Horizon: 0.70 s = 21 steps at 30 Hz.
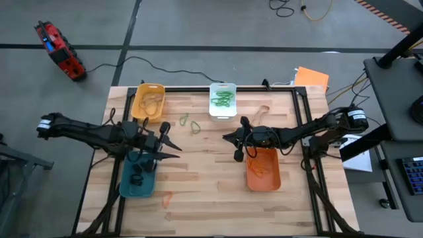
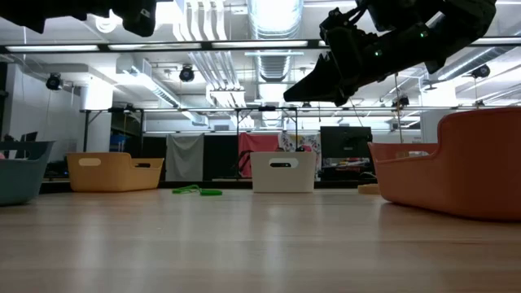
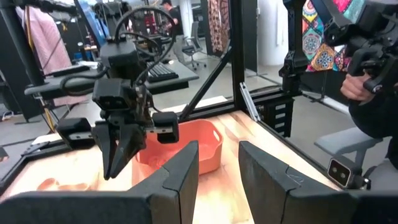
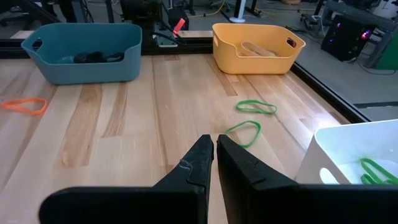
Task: Sort rubber bands into baskets
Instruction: Put the right light brown rubber band into the yellow bin
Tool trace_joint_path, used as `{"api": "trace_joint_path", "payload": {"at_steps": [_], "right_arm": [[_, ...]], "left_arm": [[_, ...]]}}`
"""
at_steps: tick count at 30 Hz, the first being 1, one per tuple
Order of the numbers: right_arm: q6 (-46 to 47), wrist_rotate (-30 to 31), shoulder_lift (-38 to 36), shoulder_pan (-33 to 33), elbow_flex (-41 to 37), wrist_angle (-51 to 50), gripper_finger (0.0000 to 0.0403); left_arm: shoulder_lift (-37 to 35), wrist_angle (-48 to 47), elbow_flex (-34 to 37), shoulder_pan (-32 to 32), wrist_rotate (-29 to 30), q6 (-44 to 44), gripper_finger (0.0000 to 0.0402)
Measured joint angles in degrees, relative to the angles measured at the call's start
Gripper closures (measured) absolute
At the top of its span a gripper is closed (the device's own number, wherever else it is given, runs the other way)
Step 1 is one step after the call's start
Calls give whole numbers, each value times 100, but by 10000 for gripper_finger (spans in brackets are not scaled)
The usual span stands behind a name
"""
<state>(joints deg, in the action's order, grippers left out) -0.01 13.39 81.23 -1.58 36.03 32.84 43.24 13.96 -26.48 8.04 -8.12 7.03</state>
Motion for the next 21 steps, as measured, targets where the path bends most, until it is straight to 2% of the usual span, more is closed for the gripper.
{"api": "trace_joint_path", "payload": {"at_steps": [12,19,21], "right_arm": [[0,0,0,0,-4,-2,385],[150,-1,0,-1,-6,-242,385],[207,9,0,0,-6,-254,385]], "left_arm": [[569,186,4,1,2,-63,303],[617,290,4,1,2,-58,303],[531,61,4,0,4,-232,303]]}}
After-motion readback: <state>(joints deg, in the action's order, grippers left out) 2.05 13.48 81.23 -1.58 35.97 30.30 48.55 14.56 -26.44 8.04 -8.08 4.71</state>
